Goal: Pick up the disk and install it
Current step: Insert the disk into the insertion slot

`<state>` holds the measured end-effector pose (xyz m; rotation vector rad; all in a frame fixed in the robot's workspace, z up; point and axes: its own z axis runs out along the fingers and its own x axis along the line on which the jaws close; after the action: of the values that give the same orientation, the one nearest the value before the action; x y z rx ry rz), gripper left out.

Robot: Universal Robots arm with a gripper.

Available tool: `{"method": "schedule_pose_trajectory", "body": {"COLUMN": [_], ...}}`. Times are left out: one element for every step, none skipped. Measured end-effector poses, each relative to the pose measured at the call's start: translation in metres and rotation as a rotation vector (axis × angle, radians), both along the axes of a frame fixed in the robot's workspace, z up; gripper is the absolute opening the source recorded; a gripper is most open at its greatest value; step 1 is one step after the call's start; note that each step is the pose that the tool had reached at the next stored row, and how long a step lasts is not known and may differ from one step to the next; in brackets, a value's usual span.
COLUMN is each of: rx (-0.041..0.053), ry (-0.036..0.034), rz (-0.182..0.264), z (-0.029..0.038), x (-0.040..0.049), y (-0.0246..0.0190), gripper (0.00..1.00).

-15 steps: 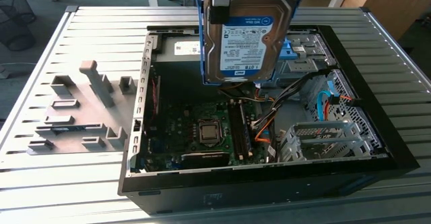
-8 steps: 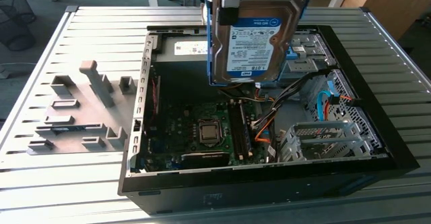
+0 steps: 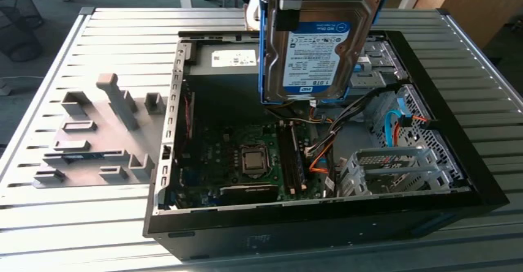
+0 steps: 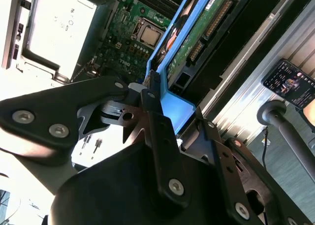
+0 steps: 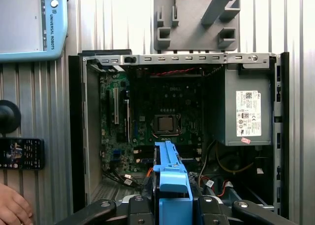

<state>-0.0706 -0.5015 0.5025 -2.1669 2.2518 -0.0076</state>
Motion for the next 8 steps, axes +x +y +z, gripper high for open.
{"method": "schedule_pose_trajectory", "body": {"rx": [-0.0001, 0.0, 0.0, 0.0, 0.0, 0.0, -0.0001, -0.0001], "ry": [0.0, 0.0, 0.0, 0.0, 0.0, 0.0, 0.0001, 0.0], "rz": [0.0, 0.0, 0.0, 0.0, 0.0, 0.0, 0.0, 0.0], "z": [0.0, 0.0, 0.0, 0.0, 0.0, 0.0, 0.0, 0.0], "x": [0.0002, 0.0002, 0.0002, 0.0002, 0.0002, 0.0002, 0.0003, 0.0002], "y": [0.0, 0.0, 0.0, 0.0, 0.0, 0.0, -0.0001, -0.0005], "gripper": [0.37, 0.37, 0.37, 0.37, 0.37, 0.37, 0.37, 0.37]}}
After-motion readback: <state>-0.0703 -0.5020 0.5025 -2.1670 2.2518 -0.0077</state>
